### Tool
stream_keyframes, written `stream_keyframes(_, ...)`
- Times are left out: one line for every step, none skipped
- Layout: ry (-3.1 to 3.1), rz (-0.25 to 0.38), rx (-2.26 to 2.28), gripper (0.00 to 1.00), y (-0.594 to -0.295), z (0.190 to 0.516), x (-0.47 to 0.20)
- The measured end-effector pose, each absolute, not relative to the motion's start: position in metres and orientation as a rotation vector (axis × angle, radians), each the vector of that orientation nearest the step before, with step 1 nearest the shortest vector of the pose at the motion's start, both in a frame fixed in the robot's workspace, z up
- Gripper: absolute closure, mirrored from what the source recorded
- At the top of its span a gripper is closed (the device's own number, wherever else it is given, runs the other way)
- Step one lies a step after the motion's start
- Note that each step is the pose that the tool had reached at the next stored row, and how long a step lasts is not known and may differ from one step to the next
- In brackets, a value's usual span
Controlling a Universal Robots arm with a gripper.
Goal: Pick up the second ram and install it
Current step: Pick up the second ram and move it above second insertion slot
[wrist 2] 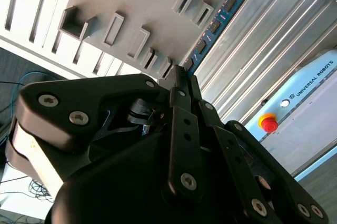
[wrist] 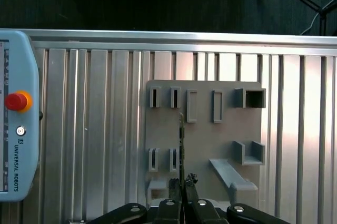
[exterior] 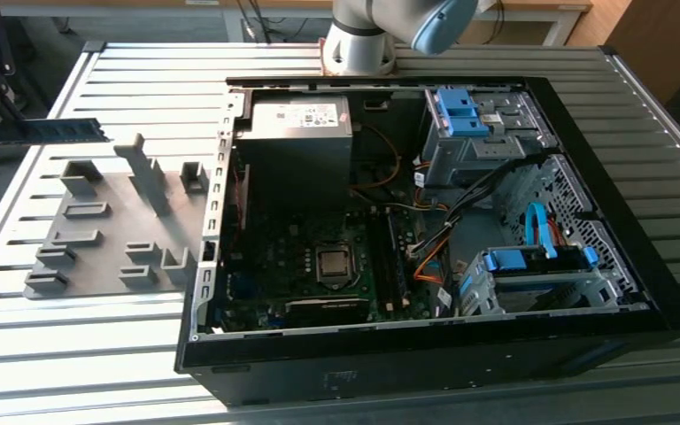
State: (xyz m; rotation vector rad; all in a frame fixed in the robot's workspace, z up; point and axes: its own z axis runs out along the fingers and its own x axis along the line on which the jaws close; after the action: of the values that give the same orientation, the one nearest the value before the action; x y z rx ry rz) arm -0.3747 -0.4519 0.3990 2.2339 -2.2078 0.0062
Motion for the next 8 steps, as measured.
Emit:
stream_keyframes(-2.208,0.006,2.234,0.86,-0.4519,0.399,-0.3743)
stream_keyframes(-2.208,0.006,2.234,0.86,-0.4519,0.399,-0.3743)
stream_keyframes(-2.208,0.006,2.234,0.86,-0.4519,0.399,-0.3742)
stream_keyframes(-2.208,0.006,2.234,0.86,-0.452,0.399,-0.3741)
stream_keyframes(-2.208,0.006,2.234,0.86,-0.4519,0.399,-0.374)
stream_keyframes(-2.208,0.006,2.234,0.86,-0.4519,0.3992,-0.374)
stream_keyframes(-2.208,0.006,2.234,0.86,-0.4519,0.3999,-0.374)
stream_keyframes(-2.208,0.006,2.234,0.86,-0.4519,0.401,-0.3739)
